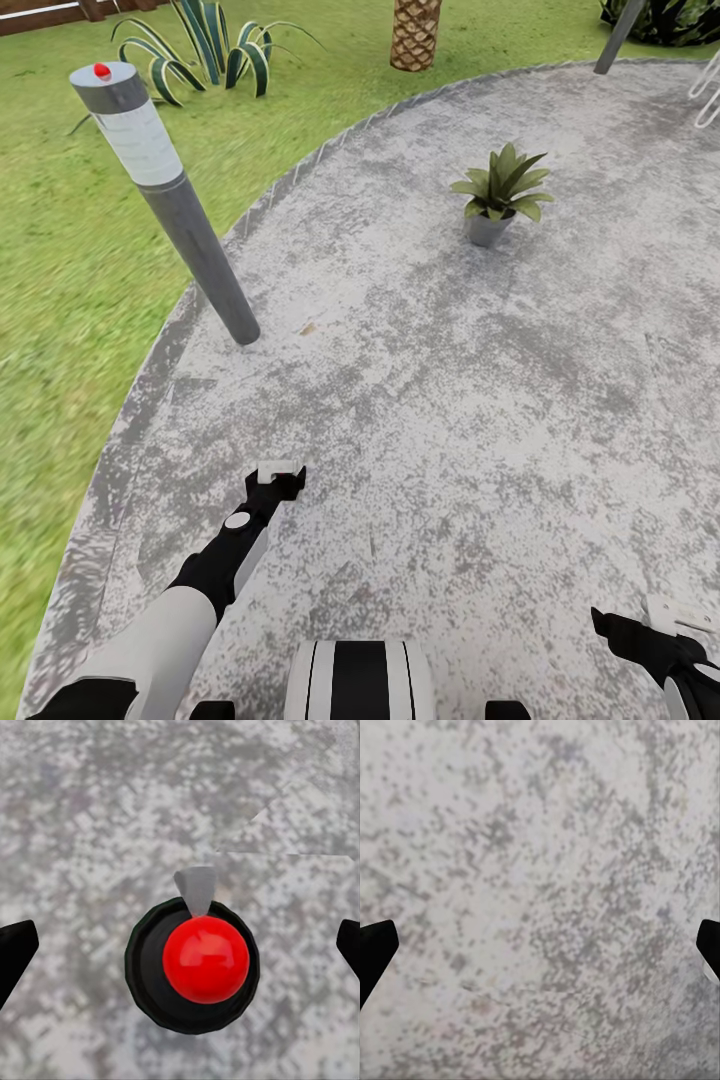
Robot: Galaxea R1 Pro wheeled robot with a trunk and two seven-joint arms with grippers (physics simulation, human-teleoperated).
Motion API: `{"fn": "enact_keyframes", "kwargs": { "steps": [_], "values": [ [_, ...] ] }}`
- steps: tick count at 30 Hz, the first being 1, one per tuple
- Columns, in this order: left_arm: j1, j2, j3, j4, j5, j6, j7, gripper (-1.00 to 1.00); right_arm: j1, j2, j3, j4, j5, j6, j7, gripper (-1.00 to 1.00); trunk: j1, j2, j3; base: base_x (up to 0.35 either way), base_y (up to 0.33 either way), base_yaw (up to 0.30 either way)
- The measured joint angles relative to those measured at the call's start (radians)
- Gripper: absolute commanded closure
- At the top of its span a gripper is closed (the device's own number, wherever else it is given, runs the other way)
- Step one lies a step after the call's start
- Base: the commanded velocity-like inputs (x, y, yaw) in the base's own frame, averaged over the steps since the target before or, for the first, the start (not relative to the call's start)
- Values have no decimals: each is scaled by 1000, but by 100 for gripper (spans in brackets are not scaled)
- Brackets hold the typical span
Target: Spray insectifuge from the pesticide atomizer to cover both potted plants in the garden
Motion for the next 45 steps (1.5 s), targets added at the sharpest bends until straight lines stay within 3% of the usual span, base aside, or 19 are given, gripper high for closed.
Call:
{"fn": "enact_keyframes", "kwargs": {
  "steps": [45],
  "values": [
    [0, -1, 0, 2, 0, 0, 0, -100, 0, 0, 0, 0, 0, 0, 0, -100, 0, 0, -10, 0, 0, 2]
  ]
}}
